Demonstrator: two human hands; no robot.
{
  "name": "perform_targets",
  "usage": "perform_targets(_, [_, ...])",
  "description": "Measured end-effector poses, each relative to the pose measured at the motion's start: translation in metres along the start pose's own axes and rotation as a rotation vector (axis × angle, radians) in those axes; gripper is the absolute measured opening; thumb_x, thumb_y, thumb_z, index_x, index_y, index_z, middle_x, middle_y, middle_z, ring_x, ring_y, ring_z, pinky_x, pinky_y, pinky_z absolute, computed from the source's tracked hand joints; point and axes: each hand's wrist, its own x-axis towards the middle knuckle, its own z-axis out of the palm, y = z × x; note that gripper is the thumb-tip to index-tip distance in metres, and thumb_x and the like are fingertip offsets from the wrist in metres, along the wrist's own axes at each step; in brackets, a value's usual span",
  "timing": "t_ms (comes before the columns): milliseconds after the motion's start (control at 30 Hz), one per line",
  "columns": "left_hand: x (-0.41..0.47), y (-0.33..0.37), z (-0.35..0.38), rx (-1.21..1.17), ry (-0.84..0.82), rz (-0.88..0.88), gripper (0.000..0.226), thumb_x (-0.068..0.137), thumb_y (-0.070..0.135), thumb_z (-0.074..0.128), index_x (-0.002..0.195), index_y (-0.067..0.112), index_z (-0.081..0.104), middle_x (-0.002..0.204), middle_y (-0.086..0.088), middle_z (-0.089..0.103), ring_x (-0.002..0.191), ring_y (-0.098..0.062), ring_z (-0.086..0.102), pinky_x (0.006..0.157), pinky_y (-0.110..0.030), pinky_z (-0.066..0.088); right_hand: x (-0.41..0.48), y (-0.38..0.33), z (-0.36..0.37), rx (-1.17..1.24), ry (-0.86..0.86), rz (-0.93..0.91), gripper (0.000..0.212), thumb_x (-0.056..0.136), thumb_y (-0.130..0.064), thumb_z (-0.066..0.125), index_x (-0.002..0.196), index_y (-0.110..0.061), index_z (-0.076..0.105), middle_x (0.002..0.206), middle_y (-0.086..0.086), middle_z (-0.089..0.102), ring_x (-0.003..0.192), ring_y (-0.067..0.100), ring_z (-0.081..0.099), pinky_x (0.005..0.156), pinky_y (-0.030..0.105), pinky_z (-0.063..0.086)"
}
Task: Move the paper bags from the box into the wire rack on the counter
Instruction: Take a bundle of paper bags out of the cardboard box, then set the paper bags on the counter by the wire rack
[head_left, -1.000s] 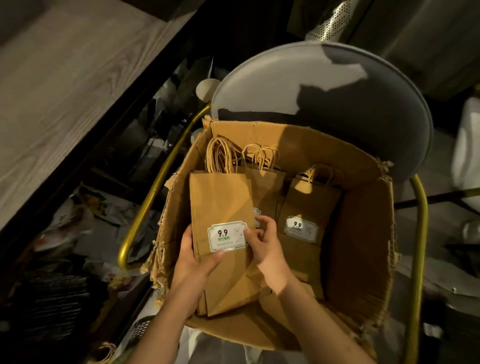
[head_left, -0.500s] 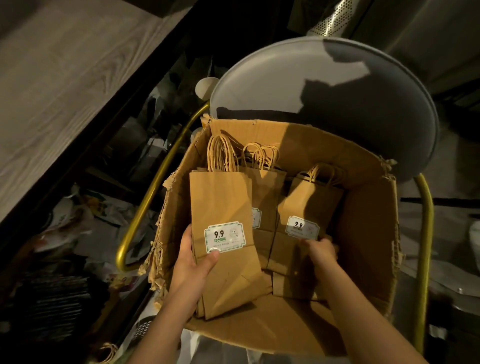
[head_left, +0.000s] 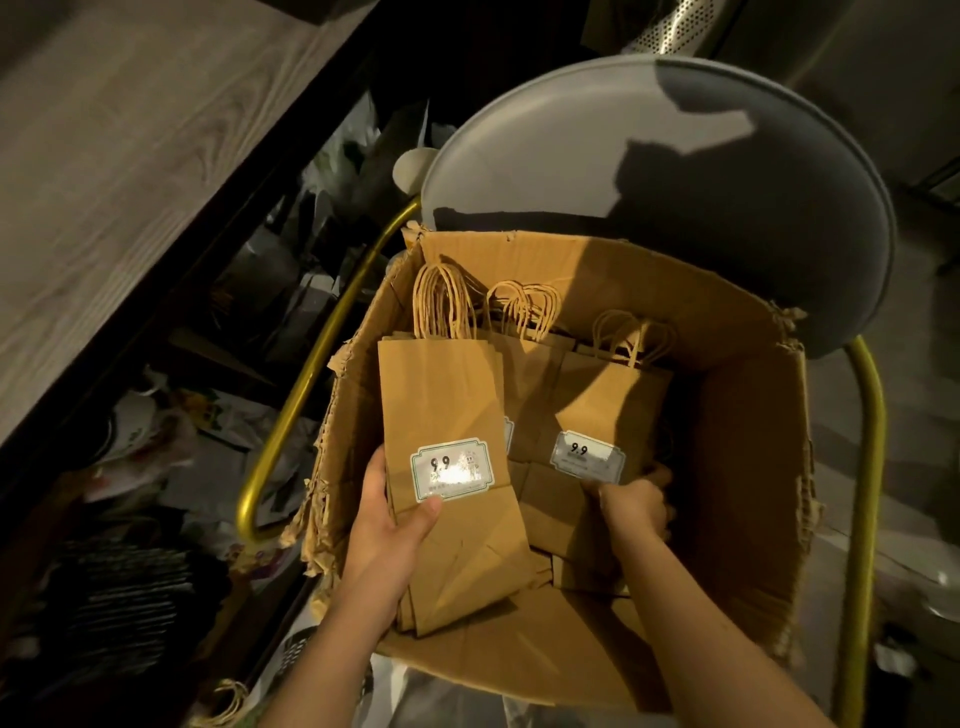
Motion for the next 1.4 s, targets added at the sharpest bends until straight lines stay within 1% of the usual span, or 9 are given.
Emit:
perform_targets(100, [0.0,0.0,0.0,0.005,-0.011,0.005,0.07,0.089,0.016,0.064,0.139,0.046,0.026,0.114,0.028,0.05,0.103,0.004,0.049,0.086,-0.027,0.044,-0.015,0.002,-0.011,0.204,-0.012,-0.07,0.047,0.084,-0.023,0.071,0.127,-0.019,0.051,0.123,0.009,0.058,0.108,0.031,0.058,0.087,0.048,0.053])
perform_targets(233, [0.001,-0.001,-0.001,0.014,-0.018,0.0,0.073,0.088,0.02,0.066,0.143,0.044,0.025,0.131,0.016,0.05,0.121,-0.011,0.048,0.102,-0.045,0.043,-0.039,0.001,-0.041,0.405,-0.008,-0.174,0.026,0.095,-0.016,0.057,0.12,-0.02,0.057,0.118,0.002,0.06,0.112,0.026,0.057,0.093,0.046,0.049])
perform_targets(467, [0.001,0.017,0.003,0.012,-0.079,0.019,0.072,0.089,0.017,0.064,0.142,0.045,0.024,0.126,0.015,0.052,0.12,-0.015,0.048,0.099,-0.043,0.045,-0.077,-0.012,-0.096,0.624,-0.153,-0.248,0.033,0.096,-0.013,0.055,0.125,-0.026,0.055,0.112,-0.008,0.065,0.105,0.017,0.061,0.095,0.049,0.048])
perform_targets(667, [-0.008,0.036,0.003,-0.014,-0.096,0.033,0.074,0.087,0.016,0.067,0.134,0.056,0.027,0.128,0.015,0.054,0.121,-0.015,0.049,0.101,-0.05,0.044,-0.093,-0.029,-0.142,0.57,-0.243,-0.344,0.023,0.092,-0.014,0.061,0.106,-0.032,0.059,0.109,-0.007,0.067,0.104,0.017,0.061,0.087,0.045,0.048])
perform_targets(767, [-0.016,0.048,-0.001,-0.04,-0.104,0.062,0.076,0.086,0.017,0.067,0.139,0.051,0.025,0.129,0.016,0.053,0.123,-0.014,0.048,0.102,-0.051,0.042,-0.098,-0.039,-0.167,0.576,-0.278,-0.358,0.027,0.089,-0.014,0.063,0.11,-0.031,0.06,0.111,-0.006,0.069,0.107,0.02,0.061,0.093,0.05,0.048])
perform_targets(1100, [-0.08,0.12,-0.013,-0.313,-0.208,0.22,0.072,0.082,0.019,0.069,0.141,0.036,0.032,0.127,0.011,0.06,0.118,-0.01,0.056,0.099,-0.039,0.048,-0.177,-0.06,-0.199,0.527,-0.502,-0.502,0.041,0.084,-0.025,0.07,0.123,-0.03,0.057,0.114,-0.003,0.069,0.107,0.023,0.063,0.096,0.052,0.049])
perform_targets(1233, [-0.11,0.153,-0.026,-0.342,-0.141,0.313,0.052,0.082,0.031,0.064,0.126,0.046,0.038,0.116,0.021,0.061,0.106,0.005,0.059,0.084,-0.021,0.052,-0.222,-0.076,-0.202,0.547,-0.601,-0.603,0.046,0.083,-0.031,0.073,0.125,-0.033,0.057,0.123,-0.005,0.063,0.112,0.021,0.059,0.098,0.049,0.047])
perform_targets(1333, [-0.128,0.172,-0.038,-0.359,-0.138,0.379,0.06,0.076,0.039,0.068,0.127,0.046,0.037,0.119,0.018,0.061,0.105,0.003,0.061,0.081,-0.022,0.054,-0.246,-0.09,-0.203,0.556,-0.669,-0.685,0.058,0.071,-0.041,0.081,0.124,-0.037,0.058,0.123,-0.007,0.065,0.115,0.021,0.058,0.102,0.05,0.044])
perform_targets(1400, [-0.141,0.182,-0.048,-0.363,-0.12,0.426,0.07,0.072,0.043,0.078,0.127,0.047,0.036,0.117,0.018,0.063,0.106,0.001,0.061,0.08,-0.021,0.054,-0.261,-0.102,-0.204,0.551,-0.691,-0.747,0.05,0.076,-0.044,0.077,0.123,-0.042,0.058,0.124,-0.006,0.064,0.114,0.022,0.059,0.098,0.052,0.047])
